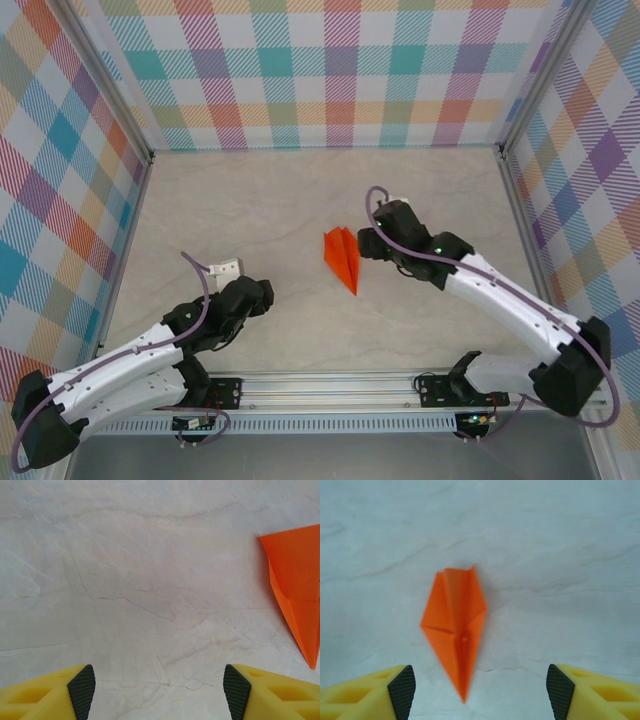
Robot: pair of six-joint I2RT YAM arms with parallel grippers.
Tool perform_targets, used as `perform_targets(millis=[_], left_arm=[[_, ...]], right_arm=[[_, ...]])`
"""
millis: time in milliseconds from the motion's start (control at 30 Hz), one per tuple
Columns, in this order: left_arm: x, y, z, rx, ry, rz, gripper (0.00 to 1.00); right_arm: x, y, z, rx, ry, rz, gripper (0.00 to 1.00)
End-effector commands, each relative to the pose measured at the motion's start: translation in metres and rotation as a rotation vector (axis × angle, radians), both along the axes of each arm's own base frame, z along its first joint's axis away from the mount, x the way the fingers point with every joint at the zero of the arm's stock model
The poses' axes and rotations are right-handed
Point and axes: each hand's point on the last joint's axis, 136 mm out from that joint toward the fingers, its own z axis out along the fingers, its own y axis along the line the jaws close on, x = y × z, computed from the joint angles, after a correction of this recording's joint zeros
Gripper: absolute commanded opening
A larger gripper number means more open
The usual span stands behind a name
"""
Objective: Fold a paper plane with a square sheet of paper (pick it up from the middle)
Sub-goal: Reset both arms
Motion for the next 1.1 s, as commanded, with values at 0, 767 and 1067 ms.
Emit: perform_targets(millis=[0,767,1067], left_arm=[[0.004,0.025,0.002,0.099,-0.047,0.044,0.75],[0.09,0.129,0.03,0.457,-0.228,0.275,1.0],[0.126,0.121,0.005,0.495,-0.371,0.162,1.0]], right_arm=[[0.01,-0.072,-0.008,-0.105,-0.114,-0.237,0.78],[0.097,-0.154,-0.11,-0.192,-0.295,-0.234,0.98],[0.109,-0.128,-0.112,-0.172,-0.366,-0.006,0.96]])
